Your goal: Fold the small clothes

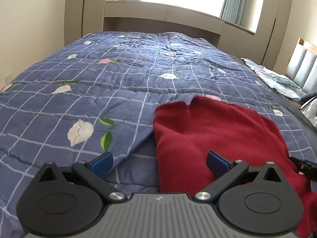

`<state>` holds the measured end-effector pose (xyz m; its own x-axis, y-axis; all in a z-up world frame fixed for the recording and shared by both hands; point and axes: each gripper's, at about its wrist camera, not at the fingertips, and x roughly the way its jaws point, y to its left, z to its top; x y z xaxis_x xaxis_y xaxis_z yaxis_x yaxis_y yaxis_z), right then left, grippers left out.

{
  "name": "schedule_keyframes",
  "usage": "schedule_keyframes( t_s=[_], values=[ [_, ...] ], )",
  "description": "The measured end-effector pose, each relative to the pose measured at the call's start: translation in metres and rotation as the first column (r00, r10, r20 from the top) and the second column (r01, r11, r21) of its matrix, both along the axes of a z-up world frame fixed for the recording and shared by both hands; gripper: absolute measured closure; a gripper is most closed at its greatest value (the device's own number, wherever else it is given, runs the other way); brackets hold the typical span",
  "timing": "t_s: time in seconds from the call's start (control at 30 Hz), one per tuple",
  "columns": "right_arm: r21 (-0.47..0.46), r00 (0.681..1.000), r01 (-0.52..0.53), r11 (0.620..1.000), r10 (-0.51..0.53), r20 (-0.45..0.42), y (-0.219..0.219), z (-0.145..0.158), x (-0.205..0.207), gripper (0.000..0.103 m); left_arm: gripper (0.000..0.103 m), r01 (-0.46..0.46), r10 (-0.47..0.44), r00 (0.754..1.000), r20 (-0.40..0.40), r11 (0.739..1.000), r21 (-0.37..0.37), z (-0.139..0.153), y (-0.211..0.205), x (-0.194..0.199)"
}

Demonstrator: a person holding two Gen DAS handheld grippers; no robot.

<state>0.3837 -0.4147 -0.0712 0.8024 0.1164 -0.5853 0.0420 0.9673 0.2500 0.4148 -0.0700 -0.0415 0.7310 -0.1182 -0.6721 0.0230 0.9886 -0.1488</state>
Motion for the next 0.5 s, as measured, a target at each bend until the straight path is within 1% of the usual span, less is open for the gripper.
schedule_keyframes(
  t_s=[0.1,0.2,0.4,0.43,0.5],
  values=[
    [-0.028,1.0,0.002,1.0,-0.002,-0.004,0.004,-0.002,0.0,0.0,0.001,-0.018,0.018,1.0,-0.01,0.999,-0.035,-0.002,0.004,0.0],
    [-0.06,1.0,-0.001,0.998,0.001,-0.007,0.01,-0.003,-0.001,0.0,0.001,-0.025,0.024,1.0,-0.018,0.998,-0.05,-0.003,0.006,-0.001],
    [-0.053,1.0,0.0,0.999,0.0,0.0,0.008,-0.004,-0.001,0.0,0.001,-0.037,0.035,0.999,-0.03,0.998,-0.058,0.0,0.007,-0.006],
    [-0.055,1.0,0.002,0.998,-0.001,0.01,0.008,-0.003,-0.002,0.0,0.001,-0.036,0.034,0.999,-0.031,0.998,-0.058,0.001,0.007,-0.008],
    [-0.051,0.997,-0.01,0.999,0.014,0.077,0.01,0.0,-0.011,0.0,0.001,-0.035,0.033,0.999,-0.028,0.997,-0.066,0.005,0.009,-0.014]
  ],
)
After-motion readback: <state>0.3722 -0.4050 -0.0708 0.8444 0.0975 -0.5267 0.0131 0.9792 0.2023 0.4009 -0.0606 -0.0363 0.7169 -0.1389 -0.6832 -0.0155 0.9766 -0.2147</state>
